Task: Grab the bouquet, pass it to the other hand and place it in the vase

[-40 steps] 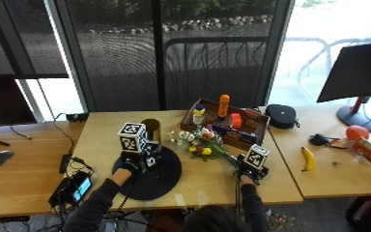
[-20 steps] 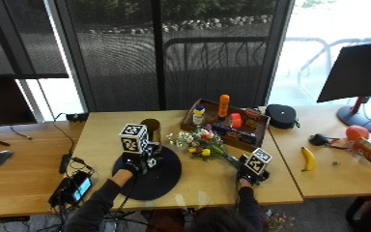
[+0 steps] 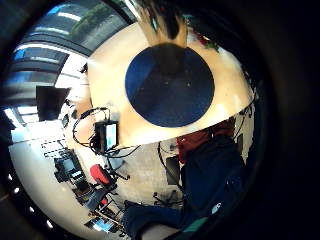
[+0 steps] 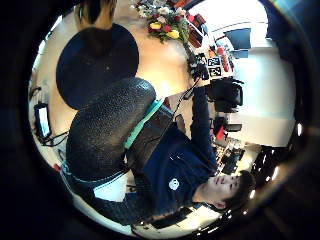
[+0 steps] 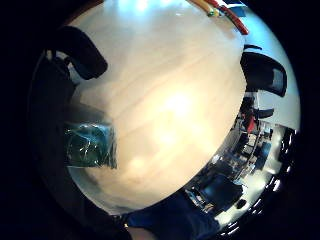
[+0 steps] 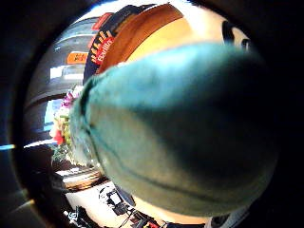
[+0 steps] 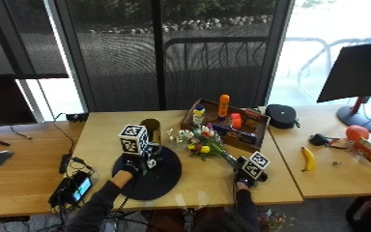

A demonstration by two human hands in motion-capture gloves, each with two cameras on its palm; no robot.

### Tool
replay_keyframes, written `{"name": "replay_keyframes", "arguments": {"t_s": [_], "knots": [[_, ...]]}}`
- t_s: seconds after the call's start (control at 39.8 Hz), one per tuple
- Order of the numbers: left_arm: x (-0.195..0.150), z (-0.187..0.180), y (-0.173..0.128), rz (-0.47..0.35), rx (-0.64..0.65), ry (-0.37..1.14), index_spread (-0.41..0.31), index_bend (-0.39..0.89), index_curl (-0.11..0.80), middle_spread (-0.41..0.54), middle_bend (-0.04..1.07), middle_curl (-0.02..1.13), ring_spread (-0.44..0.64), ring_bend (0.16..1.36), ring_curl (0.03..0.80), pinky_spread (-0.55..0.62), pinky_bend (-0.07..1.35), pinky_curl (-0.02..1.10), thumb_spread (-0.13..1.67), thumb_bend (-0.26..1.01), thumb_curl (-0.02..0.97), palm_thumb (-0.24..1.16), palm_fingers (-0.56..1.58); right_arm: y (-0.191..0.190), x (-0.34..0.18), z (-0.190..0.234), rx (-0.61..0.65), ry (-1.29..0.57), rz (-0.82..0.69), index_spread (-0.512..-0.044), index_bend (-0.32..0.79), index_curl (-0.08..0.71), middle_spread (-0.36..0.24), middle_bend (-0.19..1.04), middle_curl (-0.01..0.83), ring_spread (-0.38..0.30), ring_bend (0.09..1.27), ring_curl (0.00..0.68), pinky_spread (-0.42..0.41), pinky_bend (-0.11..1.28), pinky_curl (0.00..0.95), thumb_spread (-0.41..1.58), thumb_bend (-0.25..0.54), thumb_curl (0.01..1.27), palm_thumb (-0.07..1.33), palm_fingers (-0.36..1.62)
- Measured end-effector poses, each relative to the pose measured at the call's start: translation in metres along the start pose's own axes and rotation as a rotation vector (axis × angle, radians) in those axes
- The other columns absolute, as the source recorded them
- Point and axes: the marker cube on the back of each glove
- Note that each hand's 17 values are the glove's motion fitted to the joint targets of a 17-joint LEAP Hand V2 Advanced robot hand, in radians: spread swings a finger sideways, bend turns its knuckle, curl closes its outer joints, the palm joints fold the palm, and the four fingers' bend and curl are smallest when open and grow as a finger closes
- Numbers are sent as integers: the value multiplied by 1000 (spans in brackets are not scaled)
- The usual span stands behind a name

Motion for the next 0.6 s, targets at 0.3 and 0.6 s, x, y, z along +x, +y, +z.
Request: {"name": "replay_keyframes", "arguments": {"t_s": [0.3,0.6], "knots": [[7,4,-3,11,-26,0,-23,153,339,190,181,315,341,545,264,395,389,338,1141,-18,266,68,198,-36,8,-11,321,-99,50,-253,323,503,-225,494,592,-240,629,530,-269,417,452,1029,-21,329,838,1333],[37,-2,-18,101,-48,154,-23,151,334,190,180,324,335,542,264,395,385,339,1141,-19,266,69,203,-7,-25,-21,128,-495,-58,-227,393,561,-195,560,637,-231,665,561,-240,508,508,857,-8,435,986,1289]]}}
